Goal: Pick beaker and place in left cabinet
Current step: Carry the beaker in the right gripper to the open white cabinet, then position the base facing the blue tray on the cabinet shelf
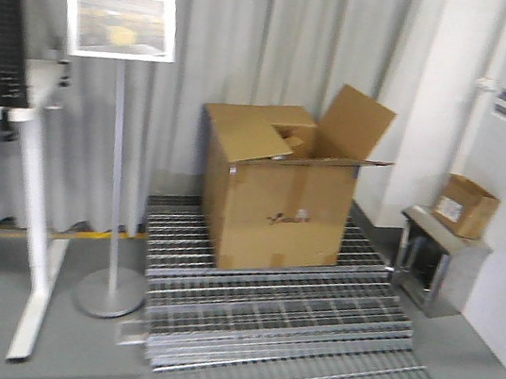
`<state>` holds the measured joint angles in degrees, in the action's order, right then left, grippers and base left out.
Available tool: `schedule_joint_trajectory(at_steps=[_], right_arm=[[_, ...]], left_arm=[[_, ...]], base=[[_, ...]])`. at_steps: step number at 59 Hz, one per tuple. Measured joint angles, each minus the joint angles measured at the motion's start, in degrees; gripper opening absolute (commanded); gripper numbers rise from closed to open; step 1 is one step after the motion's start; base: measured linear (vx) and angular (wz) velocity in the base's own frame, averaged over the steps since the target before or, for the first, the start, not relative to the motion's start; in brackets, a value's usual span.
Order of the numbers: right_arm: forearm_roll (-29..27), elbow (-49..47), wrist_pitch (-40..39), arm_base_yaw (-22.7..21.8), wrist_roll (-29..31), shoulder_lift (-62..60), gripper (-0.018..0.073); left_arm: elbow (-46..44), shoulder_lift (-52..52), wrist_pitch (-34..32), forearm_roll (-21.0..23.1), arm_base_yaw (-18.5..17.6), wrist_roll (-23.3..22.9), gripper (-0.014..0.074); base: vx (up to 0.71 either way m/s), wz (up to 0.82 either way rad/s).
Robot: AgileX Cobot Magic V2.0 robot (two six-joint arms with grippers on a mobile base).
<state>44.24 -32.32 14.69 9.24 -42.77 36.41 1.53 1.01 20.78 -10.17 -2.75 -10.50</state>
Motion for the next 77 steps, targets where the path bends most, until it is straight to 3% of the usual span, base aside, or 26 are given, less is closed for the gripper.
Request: schedule_joint_trajectory(at_steps=[77], right_arm=[[0.00, 0.00, 0.00, 0.00, 0.00, 0.00, -0.0001]], left_arm=[[0.00, 0.00, 0.00, 0.00, 0.00, 0.00, 0.0004]], base=[[0.51, -0.64]])
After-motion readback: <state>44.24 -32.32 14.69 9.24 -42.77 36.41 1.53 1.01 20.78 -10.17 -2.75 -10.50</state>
